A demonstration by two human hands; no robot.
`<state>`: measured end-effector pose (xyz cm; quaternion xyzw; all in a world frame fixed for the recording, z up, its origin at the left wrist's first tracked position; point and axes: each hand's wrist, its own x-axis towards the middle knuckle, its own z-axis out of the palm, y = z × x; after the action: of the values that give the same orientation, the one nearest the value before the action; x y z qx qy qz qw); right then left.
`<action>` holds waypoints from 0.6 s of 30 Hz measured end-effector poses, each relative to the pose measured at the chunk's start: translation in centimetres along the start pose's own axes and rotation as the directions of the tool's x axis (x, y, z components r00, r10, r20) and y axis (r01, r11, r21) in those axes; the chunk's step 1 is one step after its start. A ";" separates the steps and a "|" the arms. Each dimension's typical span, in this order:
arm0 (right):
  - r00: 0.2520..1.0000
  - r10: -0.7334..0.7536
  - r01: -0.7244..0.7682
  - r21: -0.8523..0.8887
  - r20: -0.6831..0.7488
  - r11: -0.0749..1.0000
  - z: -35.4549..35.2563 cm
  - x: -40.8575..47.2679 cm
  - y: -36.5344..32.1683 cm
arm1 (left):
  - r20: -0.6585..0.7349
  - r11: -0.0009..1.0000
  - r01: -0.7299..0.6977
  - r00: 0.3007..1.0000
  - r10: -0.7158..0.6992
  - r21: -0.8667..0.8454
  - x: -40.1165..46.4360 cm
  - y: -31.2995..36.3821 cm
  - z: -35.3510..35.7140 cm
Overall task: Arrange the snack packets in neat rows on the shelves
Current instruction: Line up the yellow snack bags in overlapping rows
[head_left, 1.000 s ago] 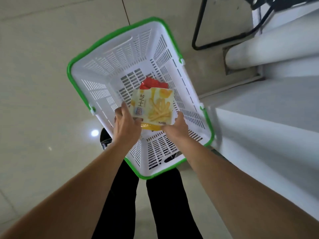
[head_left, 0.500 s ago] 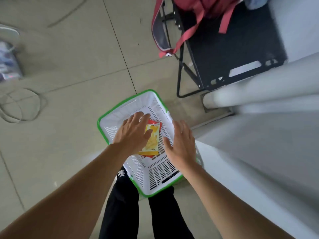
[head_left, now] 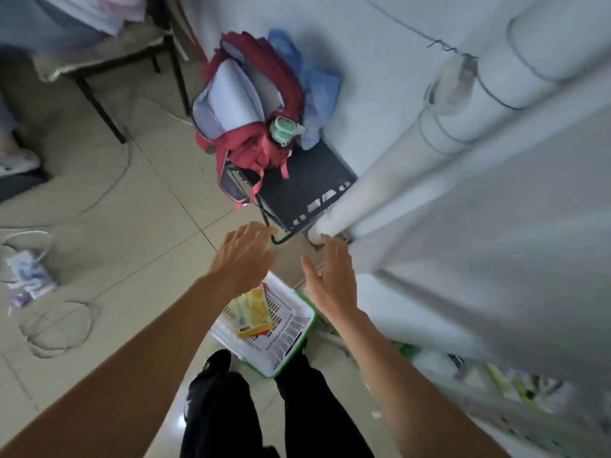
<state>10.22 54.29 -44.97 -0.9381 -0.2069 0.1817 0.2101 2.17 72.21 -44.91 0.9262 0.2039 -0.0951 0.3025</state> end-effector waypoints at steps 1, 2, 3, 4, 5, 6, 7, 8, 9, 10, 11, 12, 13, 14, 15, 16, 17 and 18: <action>0.999 0.017 -0.016 0.027 -0.031 0.999 -1.2 -1.2 -0.2 | 0.023 0.998 -0.063 0.998 0.063 0.010 0.0 1.4 -0.8; 0.997 0.029 -0.026 0.042 -0.066 0.999 -2.3 -2.5 -0.4 | 0.041 0.993 -0.119 0.992 0.118 0.006 0.0 2.7 -1.5; 0.993 0.046 -0.039 0.059 -0.112 0.997 -3.1 -3.9 -0.5 | 0.058 0.986 -0.168 0.984 0.168 -0.001 0.0 3.9 -2.1; 0.985 0.076 -0.064 0.079 -0.155 0.995 -3.9 -5.3 -0.8 | 0.073 0.975 -0.220 0.973 0.220 -0.002 0.0 4.9 -2.6; 0.976 0.112 -0.096 0.094 -0.184 0.991 -4.3 -6.9 -0.8 | 0.090 0.961 -0.276 0.957 0.274 0.007 -0.2 5.9 -2.9; 0.967 0.152 -0.134 0.103 -0.203 0.986 -4.7 -8.6 -1.0 | 0.112 0.943 -0.331 0.938 0.327 0.019 -0.6 7.0 -3.2; 0.955 0.186 -0.162 0.117 -0.233 0.980 -4.9 -10.2 -0.9 | 0.130 0.922 -0.387 0.916 0.380 0.029 -1.1 8.0 -3.3; 0.938 0.218 -0.187 0.136 -0.268 0.973 -5.1 -11.8 -1.0 | 0.153 0.897 -0.441 0.889 0.431 0.035 -1.6 9.2 -3.5; 0.920 0.249 -0.206 0.165 -0.304 0.965 -5.3 -13.2 -0.9 | 0.177 0.867 -0.497 0.857 0.483 0.042 -2.3 10.4 -3.6; 0.898 0.286 -0.234 0.187 -0.334 0.954 -5.7 -14.5 -0.9 | 0.211 0.831 -0.554 0.819 0.533 0.052 -2.9 11.6 -3.6; 0.873 0.319 -0.261 0.198 -0.369 0.945 -6.0 -15.6 -0.5 | 0.251 0.796 -0.603 0.779 0.574 0.054 -3.5 12.9 -3.6; 0.846 0.351 -0.294 0.197 -0.401 0.935 -6.5 -16.8 -0.1 | 0.293 0.764 -0.644 0.740 0.606 0.047 -4.2 14.1 -3.6; 0.816 0.383 -0.324 0.207 -0.434 0.923 -6.9 -18.1 0.4 | 0.324 0.729 -0.684 0.696 0.640 0.031 -4.9 15.5 -3.5; 0.781 0.419 -0.355 0.222 -0.463 0.908 -7.6 -19.4 0.9 | 0.344 0.696 -0.718 0.657 0.671 0.015 -5.8 16.9 -3.2; 0.742 0.449 -0.383 0.234 -0.498 0.893 -8.2 -20.7 1.5 | 0.356 0.666 -0.746 0.621 0.698 -0.005 -6.6 18.4 -2.9; 0.705 0.481 -0.418 0.243 -0.521 0.875 -8.9 -22.0 2.1 | 0.365 0.635 -0.772 0.584 0.725 -0.024 -7.6 19.9 -2.6; 0.673 0.511 -0.453 0.249 -0.535 0.856 -9.5 -23.2 2.6 | 0.376 0.600 -0.799 0.544 0.750 -0.041 -8.7 21.3 -2.1; 0.642 0.538 -0.486 0.254 -0.546 0.836 -10.1 -24.5 3.2 | 0.390 0.561 -0.826 0.500 0.773 -0.053 -9.8 22.7 -1.6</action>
<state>-5.21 37.07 -31.70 -0.9560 0.1519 -0.0627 0.2432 3.32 53.37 -28.84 0.8972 -0.3169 -0.1306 0.2785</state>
